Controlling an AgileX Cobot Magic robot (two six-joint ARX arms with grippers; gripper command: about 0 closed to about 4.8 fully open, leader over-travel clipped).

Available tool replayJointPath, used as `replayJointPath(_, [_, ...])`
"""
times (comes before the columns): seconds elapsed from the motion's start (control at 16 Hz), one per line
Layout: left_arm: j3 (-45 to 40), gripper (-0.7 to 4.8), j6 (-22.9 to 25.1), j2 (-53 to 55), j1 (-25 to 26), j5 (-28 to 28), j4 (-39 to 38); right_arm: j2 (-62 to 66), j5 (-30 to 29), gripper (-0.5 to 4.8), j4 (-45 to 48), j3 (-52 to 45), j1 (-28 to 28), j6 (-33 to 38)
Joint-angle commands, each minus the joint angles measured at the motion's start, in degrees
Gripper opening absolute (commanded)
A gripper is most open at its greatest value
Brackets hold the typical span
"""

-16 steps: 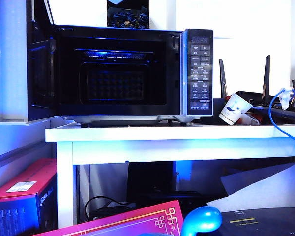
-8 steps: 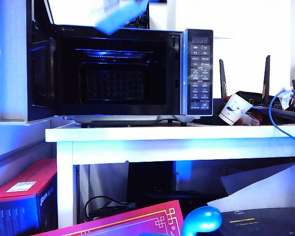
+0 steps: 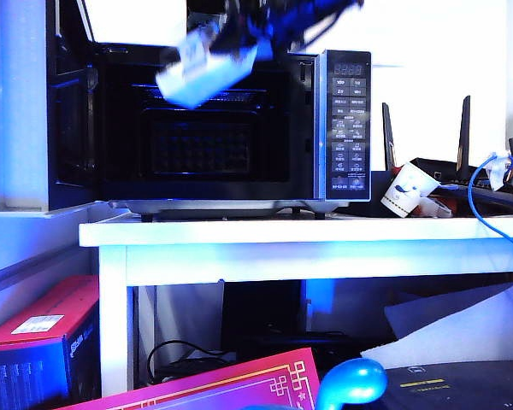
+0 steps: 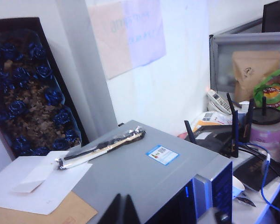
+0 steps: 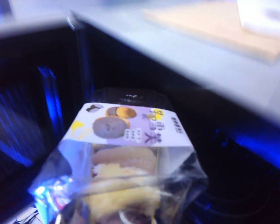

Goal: Open the microwave door, place the box of snacks from the top of the microwave inside, then close the microwave door.

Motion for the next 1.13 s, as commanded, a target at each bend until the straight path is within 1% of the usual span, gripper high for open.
replayJointPath(0.06, [0.15,-0.05,0.07,-0.37,-0.07,0.04,-0.74,2.38,1.05,2.11,5.84,-0.57,0.11,0.11])
replayJointPath(0.25, [0.13,-0.05,0.28,-0.37,-0.07,0.02,-1.79,6.03,1.7,2.11,11.23,-0.63,0.11,1.81])
replayJointPath(0.38, [0.13,-0.05,0.42,-0.37,-0.07,0.02,-2.1,8.72,3.93,2.11,15.02,-0.66,0.11,2.8])
replayJointPath(0.5, [0.15,-0.05,1.36,-0.37,-0.07,0.0,-2.67,11.13,4.61,2.11,19.67,-0.77,0.11,3.69])
replayJointPath(0.69, [0.15,-0.05,1.51,-0.37,-0.07,-0.07,-3.1,14.82,8.22,2.11,26.51,-0.77,0.11,5.11])
replayJointPath(0.81, [0.15,-0.05,1.51,-0.37,-0.07,-0.07,-3.13,16.79,11.76,2.11,31.47,-0.72,0.13,6.54])
replayJointPath(0.94, [0.15,-0.05,1.49,-0.37,-0.07,-0.04,-3.13,17.75,14.05,2.11,32.89,-0.72,0.15,6.54])
replayJointPath(1.13, [0.15,-0.05,1.49,-0.37,-0.07,-0.07,-3.13,17.97,14.51,2.11,31.63,-0.74,0.39,6.6])
